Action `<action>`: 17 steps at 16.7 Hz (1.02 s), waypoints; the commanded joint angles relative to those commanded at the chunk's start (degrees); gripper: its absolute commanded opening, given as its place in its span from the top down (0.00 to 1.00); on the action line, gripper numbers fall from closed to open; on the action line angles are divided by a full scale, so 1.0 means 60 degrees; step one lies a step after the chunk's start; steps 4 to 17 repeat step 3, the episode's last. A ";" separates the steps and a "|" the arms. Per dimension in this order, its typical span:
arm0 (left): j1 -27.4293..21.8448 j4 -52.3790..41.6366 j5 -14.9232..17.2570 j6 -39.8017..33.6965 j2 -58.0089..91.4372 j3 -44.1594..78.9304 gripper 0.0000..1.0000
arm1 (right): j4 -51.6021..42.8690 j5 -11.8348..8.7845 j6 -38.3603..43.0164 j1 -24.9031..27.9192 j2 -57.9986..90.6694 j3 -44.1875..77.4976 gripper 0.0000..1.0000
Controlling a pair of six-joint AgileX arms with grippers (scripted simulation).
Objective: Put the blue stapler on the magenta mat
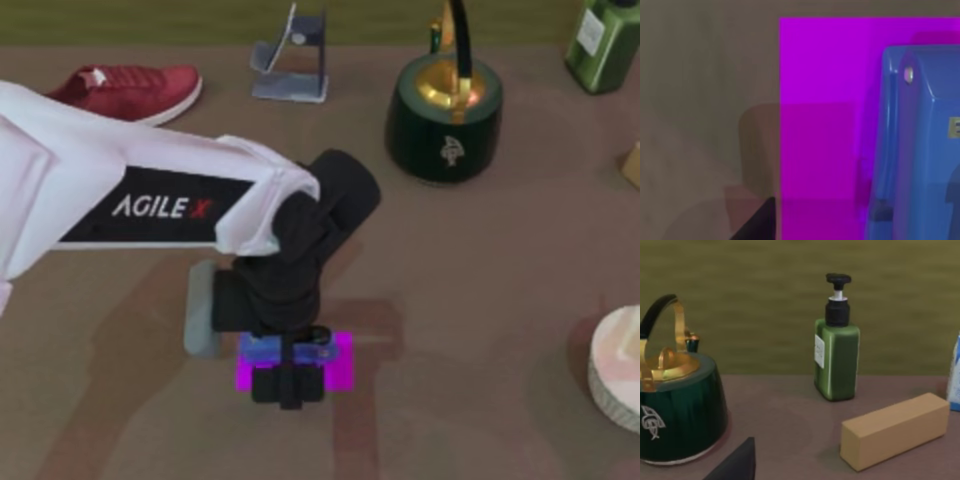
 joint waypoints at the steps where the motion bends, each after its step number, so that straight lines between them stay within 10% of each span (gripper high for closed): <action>1: 0.0000 0.0000 0.0000 0.0000 0.0000 0.0000 0.00 | 0.0000 0.0000 0.0000 0.0000 0.0000 0.0000 0.00; 17: 0.0000 0.0000 0.0000 0.0000 0.0000 0.0000 0.00 | 0.0000 0.0000 0.0000 0.0000 0.0000 0.0000 0.00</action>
